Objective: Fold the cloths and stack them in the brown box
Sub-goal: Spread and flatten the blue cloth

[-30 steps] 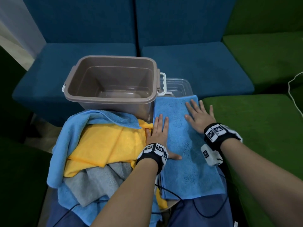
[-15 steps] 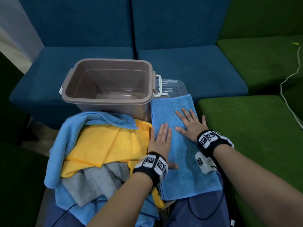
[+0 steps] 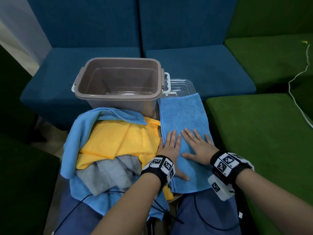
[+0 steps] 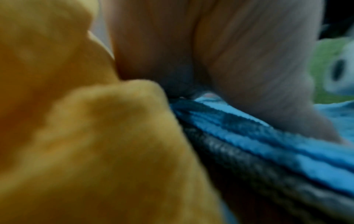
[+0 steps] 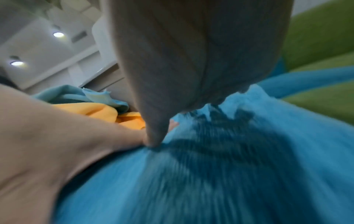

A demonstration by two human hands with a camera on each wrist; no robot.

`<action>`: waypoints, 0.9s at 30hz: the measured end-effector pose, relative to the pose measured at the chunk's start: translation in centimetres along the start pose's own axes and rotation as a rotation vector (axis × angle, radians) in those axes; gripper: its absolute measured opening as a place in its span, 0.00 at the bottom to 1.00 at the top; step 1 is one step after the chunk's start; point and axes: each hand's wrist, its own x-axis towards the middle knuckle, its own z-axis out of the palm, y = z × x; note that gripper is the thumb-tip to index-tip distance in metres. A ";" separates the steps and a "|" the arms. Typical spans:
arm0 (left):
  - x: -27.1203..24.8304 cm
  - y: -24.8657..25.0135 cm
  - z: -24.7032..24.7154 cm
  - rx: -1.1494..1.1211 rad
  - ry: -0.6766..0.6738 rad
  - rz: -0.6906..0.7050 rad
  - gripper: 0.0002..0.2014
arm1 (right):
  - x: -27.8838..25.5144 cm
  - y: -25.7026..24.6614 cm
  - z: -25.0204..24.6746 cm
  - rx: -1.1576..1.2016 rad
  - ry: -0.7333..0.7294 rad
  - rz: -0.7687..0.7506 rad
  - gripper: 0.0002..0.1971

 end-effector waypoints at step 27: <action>-2.5 1.0 3.0 0.080 0.054 0.166 0.79 | -5.8 3.1 2.2 -0.064 -0.167 -0.022 0.73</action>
